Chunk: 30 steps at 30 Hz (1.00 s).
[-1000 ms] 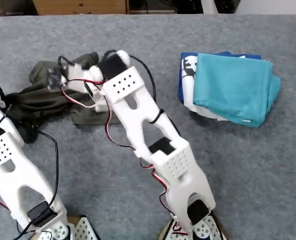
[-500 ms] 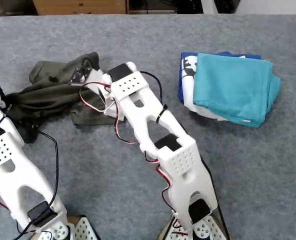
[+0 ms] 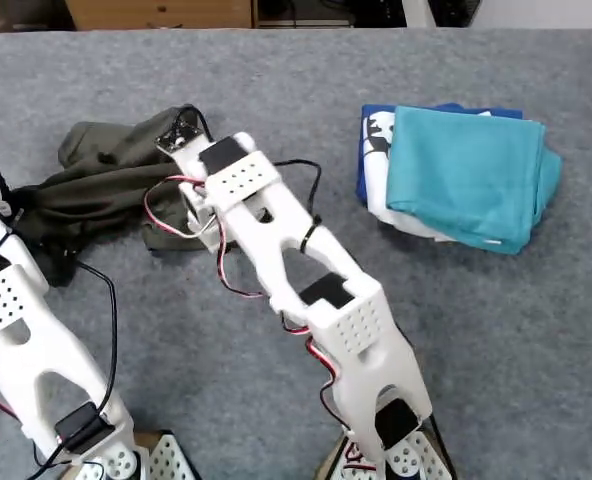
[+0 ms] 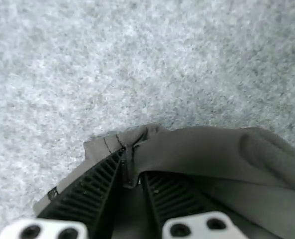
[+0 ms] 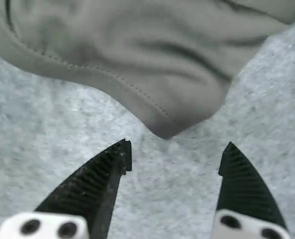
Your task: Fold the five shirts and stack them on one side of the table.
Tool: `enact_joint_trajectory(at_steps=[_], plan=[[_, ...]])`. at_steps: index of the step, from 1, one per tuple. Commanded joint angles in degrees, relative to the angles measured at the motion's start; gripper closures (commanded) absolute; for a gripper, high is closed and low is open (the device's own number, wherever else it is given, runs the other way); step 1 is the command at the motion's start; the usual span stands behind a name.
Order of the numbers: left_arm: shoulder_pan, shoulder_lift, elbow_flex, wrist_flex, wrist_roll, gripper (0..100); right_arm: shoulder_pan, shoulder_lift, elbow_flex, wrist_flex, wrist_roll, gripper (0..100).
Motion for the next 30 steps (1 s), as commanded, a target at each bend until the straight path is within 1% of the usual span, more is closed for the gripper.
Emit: enact_joint_trajectory(at_steps=[1, 7, 9, 15, 18, 20, 21, 26, 30], plan=[[-1.23, -0.84, -2.29, 0.09, 0.53, 98, -0.40, -2.59, -0.40, -1.85, -3.16, 70.7], [-1.58, -0.84, -2.29, 0.18, 0.53, 98, -0.22, 3.47, -1.54, -3.52, -7.12, 70.9], [-1.76, -0.84, -2.29, 0.18, 0.53, 98, 0.57, 5.76, -3.30, -3.34, -7.91, 72.6], [-1.85, -0.84, -2.29, 0.18, 0.53, 98, 4.09, 11.30, -8.48, -2.99, -12.13, 83.5], [-1.85, -0.84, -2.29, 0.18, 0.53, 98, 4.97, 12.88, -10.42, -0.97, -13.19, 88.1], [-1.85, -0.84, -2.29, 0.18, 0.53, 98, 4.88, 13.32, -11.82, 1.32, -11.60, 87.7], [-1.76, -0.84, -2.29, 0.18, 0.53, 98, 4.70, 13.49, -12.62, 2.64, -9.67, 86.7], [-1.32, -0.84, -2.29, 0.18, 0.53, 98, 2.86, 13.41, -18.07, 9.23, -1.14, 79.3], [-1.32, -0.84, -2.29, 0.18, 0.53, 98, 3.12, 13.58, -25.63, 12.22, -1.93, 77.1]])
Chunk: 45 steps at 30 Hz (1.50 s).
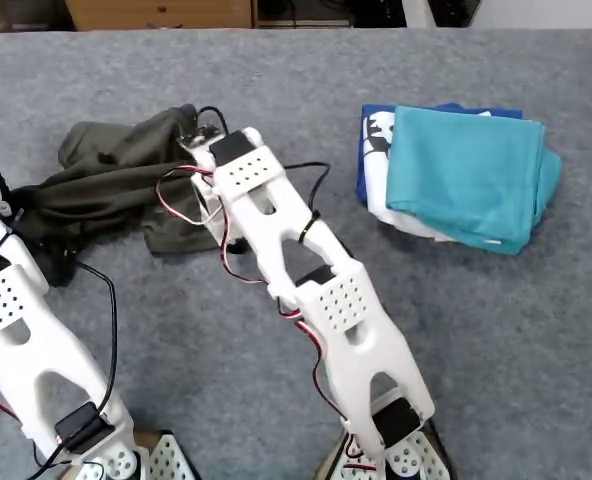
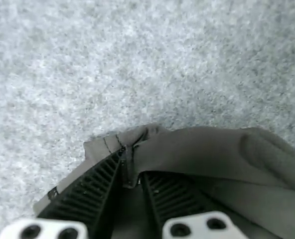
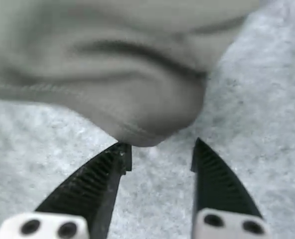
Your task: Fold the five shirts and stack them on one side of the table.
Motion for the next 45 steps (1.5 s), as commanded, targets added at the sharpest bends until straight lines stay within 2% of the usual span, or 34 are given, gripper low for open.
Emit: enact_joint_trajectory(at_steps=[1, 8, 15, 19, 24, 37, 45], plan=[[-1.41, -0.84, -2.29, 0.18, 0.53, 98, 0.22, -0.40, -7.96, 2.11, -0.09, 77.1], [-1.67, -0.84, -2.29, 0.18, 0.53, 98, 0.40, -0.13, -11.65, 2.02, -2.46, 77.1], [-1.49, -0.84, -2.29, 0.18, 0.53, 98, 0.31, -2.07, -11.21, 2.73, -1.58, 77.3], [-1.67, -0.84, -2.29, 0.09, 0.53, 98, -1.19, -9.27, -5.76, 2.73, 2.73, 77.2], [-1.67, -0.84, -2.29, 0.00, 0.53, 98, -3.03, -15.87, 1.89, 1.58, 2.90, 77.1], [-1.67, -0.84, -2.29, 0.18, 0.53, 98, -1.80, -3.12, 3.30, -7.30, -10.11, 77.1], [-1.76, -0.75, -2.29, 0.18, 0.53, 98, 0.13, 1.27, 2.95, -9.41, -11.69, 77.2]])
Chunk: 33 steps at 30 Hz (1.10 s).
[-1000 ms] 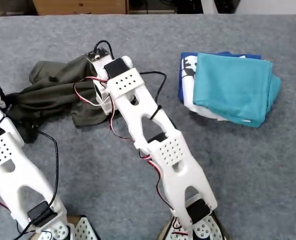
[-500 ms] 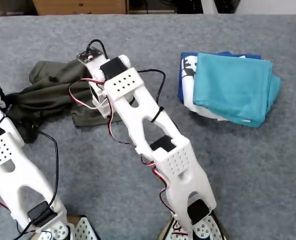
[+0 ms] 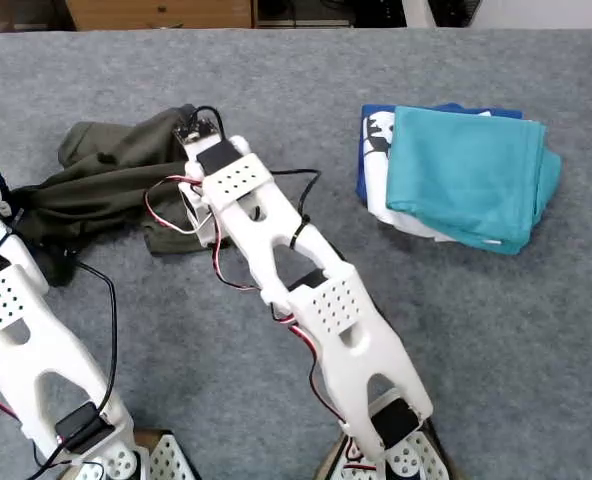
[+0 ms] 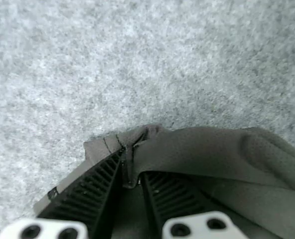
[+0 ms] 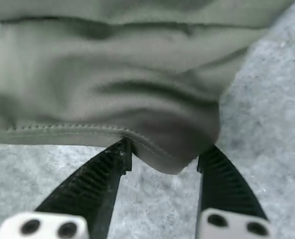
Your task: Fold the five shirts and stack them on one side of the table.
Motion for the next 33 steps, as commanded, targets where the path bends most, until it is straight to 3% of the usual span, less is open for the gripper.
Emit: enact_joint_trajectory(at_steps=[1, 13, 21, 26, 33], plan=[[-1.67, -0.75, -2.29, 0.18, 0.53, 98, 2.42, 0.04, -0.84, -0.62, -0.88, 77.2], [-1.67, -0.75, -2.29, 0.18, 0.53, 98, 3.65, 0.13, -1.45, -0.35, -0.35, 77.4], [-1.67, -0.75, -2.29, 0.26, 0.53, 98, 3.65, -0.48, -5.41, 6.68, 0.00, 77.4], [-1.67, -0.75, -2.29, 0.26, 0.53, 98, 3.65, -0.22, -13.76, 10.46, 7.30, 77.4], [-1.58, -0.75, -2.29, 0.26, 0.53, 98, 3.56, 1.01, -14.37, 8.88, 7.65, 77.4]])
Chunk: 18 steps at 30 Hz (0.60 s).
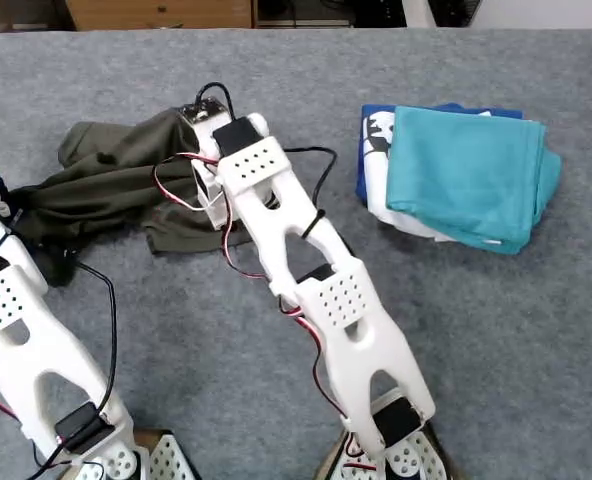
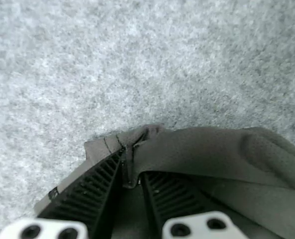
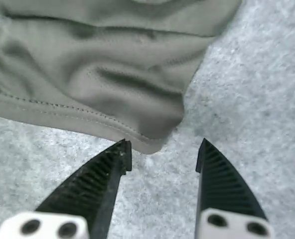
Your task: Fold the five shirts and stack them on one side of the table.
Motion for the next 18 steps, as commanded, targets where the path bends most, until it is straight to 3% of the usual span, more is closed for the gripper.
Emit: enact_joint_trajectory(at_steps=[1, 15, 18], plan=[[-1.41, -0.75, -2.29, 0.26, 0.53, 98, 0.66, 0.75, -2.15, -0.88, 0.44, 77.4], [-1.41, -0.75, -2.29, 0.26, 0.53, 98, 0.75, 7.25, -4.44, -2.55, 0.79, 78.0], [-1.49, -0.75, -2.29, 0.26, 0.53, 98, 0.75, 7.25, -4.26, -2.46, 0.79, 86.5]])
